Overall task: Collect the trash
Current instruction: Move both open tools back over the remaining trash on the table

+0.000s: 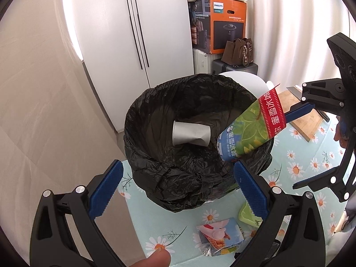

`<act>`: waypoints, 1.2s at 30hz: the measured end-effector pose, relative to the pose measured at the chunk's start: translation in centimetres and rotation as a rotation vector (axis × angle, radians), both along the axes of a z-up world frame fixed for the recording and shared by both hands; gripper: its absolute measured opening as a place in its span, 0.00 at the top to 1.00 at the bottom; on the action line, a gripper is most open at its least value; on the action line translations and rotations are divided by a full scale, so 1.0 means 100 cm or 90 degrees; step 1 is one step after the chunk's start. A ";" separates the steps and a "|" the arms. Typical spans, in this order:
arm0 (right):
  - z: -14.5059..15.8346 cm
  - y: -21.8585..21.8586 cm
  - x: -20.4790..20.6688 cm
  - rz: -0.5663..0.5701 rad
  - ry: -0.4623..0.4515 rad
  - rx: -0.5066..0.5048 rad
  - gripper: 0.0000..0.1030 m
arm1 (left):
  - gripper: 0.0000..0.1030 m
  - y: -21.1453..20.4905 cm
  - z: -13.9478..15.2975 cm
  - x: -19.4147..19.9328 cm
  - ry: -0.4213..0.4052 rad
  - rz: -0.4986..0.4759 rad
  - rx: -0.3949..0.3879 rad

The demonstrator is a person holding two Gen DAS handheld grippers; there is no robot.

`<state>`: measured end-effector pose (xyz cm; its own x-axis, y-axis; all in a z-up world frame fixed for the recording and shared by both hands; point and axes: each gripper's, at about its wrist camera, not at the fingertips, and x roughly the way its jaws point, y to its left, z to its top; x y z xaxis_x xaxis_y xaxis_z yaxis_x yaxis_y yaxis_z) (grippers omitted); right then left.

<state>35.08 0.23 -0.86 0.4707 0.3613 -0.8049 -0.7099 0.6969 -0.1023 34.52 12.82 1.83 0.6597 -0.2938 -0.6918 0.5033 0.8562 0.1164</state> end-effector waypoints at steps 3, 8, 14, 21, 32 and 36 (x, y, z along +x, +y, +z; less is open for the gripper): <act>0.002 -0.009 -0.007 -0.008 -0.002 0.000 0.20 | 0.05 -0.006 0.000 -0.005 0.002 0.000 0.006; 0.008 -0.029 -0.012 -0.033 0.002 0.024 0.19 | 0.05 -0.016 0.001 -0.013 0.002 -0.003 0.012; 0.013 -0.047 -0.021 -0.056 -0.003 0.042 0.18 | 0.05 -0.025 0.004 -0.021 0.005 -0.001 0.024; 0.005 -0.059 -0.034 -0.065 0.010 0.054 0.18 | 0.05 -0.027 -0.002 -0.043 0.018 0.011 0.034; -0.011 -0.066 -0.061 -0.053 0.036 0.062 0.18 | 0.05 -0.020 -0.021 -0.083 0.053 0.055 0.046; -0.017 -0.065 -0.069 -0.045 0.043 0.062 0.18 | 0.05 -0.017 -0.028 -0.099 0.069 0.072 0.044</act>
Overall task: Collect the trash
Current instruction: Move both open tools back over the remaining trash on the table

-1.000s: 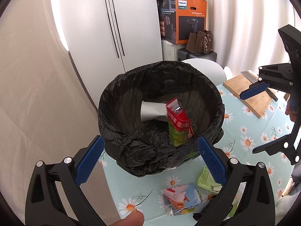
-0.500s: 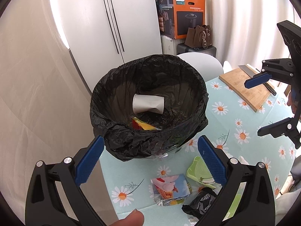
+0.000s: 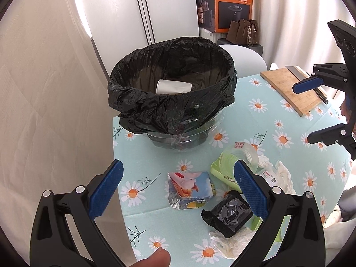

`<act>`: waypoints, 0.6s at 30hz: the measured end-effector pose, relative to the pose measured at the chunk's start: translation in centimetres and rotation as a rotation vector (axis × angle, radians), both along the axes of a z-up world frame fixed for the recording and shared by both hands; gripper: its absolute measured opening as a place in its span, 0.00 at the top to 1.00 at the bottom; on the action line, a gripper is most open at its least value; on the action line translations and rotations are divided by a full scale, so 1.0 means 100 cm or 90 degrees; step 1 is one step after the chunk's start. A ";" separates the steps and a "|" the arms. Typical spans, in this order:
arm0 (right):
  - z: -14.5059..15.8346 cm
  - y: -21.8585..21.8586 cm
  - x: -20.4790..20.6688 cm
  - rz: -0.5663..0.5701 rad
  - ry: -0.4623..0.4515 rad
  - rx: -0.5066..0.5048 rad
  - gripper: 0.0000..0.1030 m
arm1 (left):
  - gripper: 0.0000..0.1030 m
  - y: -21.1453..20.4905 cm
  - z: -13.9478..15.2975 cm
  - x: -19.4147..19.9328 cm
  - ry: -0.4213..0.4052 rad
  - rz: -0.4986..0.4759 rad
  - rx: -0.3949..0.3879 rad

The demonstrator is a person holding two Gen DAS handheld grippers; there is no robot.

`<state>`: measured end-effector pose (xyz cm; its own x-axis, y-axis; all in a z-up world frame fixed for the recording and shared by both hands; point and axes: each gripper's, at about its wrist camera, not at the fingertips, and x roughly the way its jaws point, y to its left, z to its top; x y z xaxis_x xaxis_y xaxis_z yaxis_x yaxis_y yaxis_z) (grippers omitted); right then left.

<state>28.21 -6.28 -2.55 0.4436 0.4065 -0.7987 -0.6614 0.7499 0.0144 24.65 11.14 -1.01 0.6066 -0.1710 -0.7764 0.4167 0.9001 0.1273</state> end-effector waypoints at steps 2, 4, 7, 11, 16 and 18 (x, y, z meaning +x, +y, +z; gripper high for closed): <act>-0.003 0.000 -0.004 0.004 0.004 0.001 0.18 | 0.05 0.000 -0.005 -0.008 0.008 0.008 0.004; -0.006 0.001 -0.009 0.009 0.009 0.002 0.18 | 0.05 0.001 -0.010 -0.016 0.016 0.015 0.007; -0.012 0.002 -0.015 0.015 0.016 -0.001 0.18 | 0.05 0.003 -0.016 -0.028 0.026 0.025 0.006; -0.020 0.001 -0.026 0.021 0.027 -0.002 0.18 | 0.05 0.005 -0.026 -0.044 0.042 0.042 0.004; -0.032 0.000 -0.042 0.033 0.043 -0.008 0.18 | 0.05 0.004 -0.038 -0.063 0.060 0.051 0.004; -0.036 -0.001 -0.049 0.037 0.049 -0.010 0.18 | 0.05 0.002 -0.043 -0.070 0.067 0.055 0.006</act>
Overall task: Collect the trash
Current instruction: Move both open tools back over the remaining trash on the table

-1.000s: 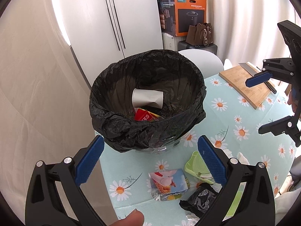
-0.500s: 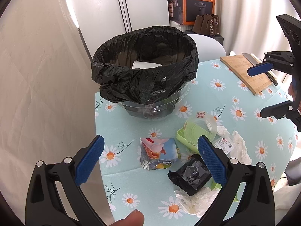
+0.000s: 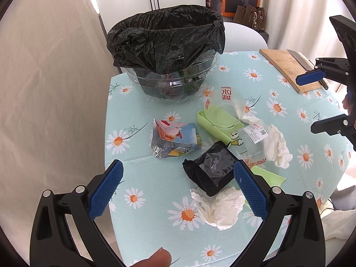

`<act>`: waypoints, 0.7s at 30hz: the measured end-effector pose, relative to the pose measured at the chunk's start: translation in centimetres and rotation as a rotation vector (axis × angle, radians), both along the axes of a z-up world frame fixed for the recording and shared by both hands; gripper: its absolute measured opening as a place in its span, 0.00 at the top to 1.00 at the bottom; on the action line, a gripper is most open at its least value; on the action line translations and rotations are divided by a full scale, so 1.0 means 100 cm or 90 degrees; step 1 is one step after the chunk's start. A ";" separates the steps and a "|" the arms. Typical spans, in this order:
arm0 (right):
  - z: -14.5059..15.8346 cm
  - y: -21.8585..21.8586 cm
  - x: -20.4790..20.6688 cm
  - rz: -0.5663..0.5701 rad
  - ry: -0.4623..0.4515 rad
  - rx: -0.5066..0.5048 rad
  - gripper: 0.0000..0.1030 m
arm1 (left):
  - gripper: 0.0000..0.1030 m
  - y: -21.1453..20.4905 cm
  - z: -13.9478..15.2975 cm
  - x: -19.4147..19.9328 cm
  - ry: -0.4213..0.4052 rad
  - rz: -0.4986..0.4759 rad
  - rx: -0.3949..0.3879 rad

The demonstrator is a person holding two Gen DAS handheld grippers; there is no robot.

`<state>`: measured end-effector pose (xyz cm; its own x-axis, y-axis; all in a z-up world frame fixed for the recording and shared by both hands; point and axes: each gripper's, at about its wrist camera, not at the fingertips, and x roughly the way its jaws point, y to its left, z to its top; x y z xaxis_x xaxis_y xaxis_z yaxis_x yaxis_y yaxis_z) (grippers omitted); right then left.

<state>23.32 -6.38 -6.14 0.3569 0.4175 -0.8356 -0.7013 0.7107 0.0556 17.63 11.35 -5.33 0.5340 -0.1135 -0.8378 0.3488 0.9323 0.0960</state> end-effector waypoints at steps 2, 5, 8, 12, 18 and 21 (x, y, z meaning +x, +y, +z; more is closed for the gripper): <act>-0.005 -0.002 -0.007 0.003 0.007 -0.001 0.18 | 0.05 -0.001 -0.005 -0.007 0.008 0.003 0.000; -0.012 -0.004 -0.015 0.005 0.016 -0.001 0.18 | 0.06 -0.003 -0.013 -0.016 0.018 0.003 0.000; -0.020 -0.006 -0.022 0.004 0.028 -0.001 0.18 | 0.06 -0.006 -0.021 -0.025 0.027 -0.001 0.002; -0.031 -0.008 -0.031 0.007 0.045 0.002 0.18 | 0.06 -0.008 -0.031 -0.033 0.036 0.004 0.006; -0.047 -0.008 -0.039 0.011 0.071 0.012 0.18 | 0.06 -0.008 -0.051 -0.044 0.062 0.000 0.004; -0.056 -0.008 -0.041 0.011 0.083 0.019 0.19 | 0.06 -0.009 -0.060 -0.047 0.075 -0.010 0.000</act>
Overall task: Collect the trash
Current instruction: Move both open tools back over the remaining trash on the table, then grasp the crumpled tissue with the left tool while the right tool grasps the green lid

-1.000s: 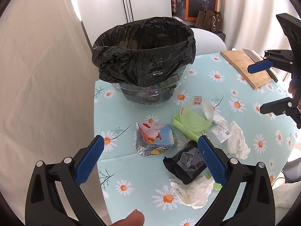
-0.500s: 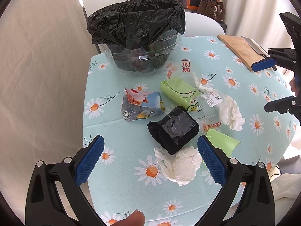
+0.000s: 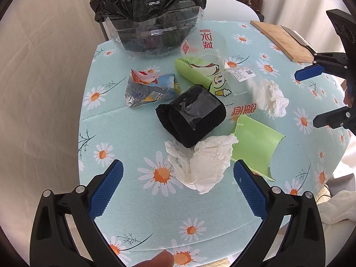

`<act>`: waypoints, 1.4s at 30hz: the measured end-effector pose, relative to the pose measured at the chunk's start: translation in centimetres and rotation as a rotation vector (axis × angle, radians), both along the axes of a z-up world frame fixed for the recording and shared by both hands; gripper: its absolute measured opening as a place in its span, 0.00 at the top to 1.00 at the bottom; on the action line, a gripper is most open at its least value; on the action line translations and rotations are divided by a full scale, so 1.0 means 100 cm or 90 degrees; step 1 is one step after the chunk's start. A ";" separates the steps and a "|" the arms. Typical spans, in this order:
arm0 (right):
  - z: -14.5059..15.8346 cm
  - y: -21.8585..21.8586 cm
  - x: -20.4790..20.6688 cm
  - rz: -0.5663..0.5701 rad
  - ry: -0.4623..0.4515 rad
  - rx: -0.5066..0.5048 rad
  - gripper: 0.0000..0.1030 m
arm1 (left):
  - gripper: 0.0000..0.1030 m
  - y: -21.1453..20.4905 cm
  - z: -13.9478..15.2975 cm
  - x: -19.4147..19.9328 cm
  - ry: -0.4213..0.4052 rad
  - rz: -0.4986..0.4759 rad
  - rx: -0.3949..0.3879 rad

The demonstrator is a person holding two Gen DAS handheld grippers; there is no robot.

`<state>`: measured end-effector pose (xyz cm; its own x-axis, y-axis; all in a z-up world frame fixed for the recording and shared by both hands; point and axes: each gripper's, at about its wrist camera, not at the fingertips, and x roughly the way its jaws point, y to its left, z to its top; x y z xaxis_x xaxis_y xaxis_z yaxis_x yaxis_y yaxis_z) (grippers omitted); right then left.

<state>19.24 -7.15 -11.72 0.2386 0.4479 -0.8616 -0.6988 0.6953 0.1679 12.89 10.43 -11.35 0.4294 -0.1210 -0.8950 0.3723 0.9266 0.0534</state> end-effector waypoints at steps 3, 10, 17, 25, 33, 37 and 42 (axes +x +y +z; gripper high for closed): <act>-0.011 0.003 0.001 -0.005 0.010 -0.001 0.20 | 0.06 -0.001 -0.010 -0.001 0.010 -0.005 0.002; -0.036 0.005 -0.001 -0.020 0.049 0.020 0.23 | 0.06 -0.005 -0.024 0.000 0.029 -0.021 0.004; -0.058 0.013 -0.004 -0.017 0.085 0.024 0.41 | 0.06 -0.010 -0.033 0.005 0.046 -0.033 0.002; -0.077 0.023 0.005 -0.055 0.127 0.028 0.93 | 0.39 -0.014 -0.045 0.011 0.059 -0.056 -0.007; -0.083 0.020 0.014 -0.107 0.168 0.068 0.96 | 0.71 -0.010 -0.039 0.013 0.078 -0.075 -0.059; -0.079 0.018 0.009 -0.107 0.169 0.070 0.96 | 0.72 -0.007 -0.035 0.010 0.074 -0.071 -0.044; -0.074 0.012 -0.008 -0.092 0.165 0.067 0.96 | 0.72 0.002 -0.030 0.004 0.064 -0.043 -0.016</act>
<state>18.47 -5.90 -19.17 0.0857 0.5152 -0.8528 -0.5182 0.7541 0.4035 13.25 10.62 -14.34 0.3274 -0.1695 -0.9296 0.4366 0.8996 -0.0103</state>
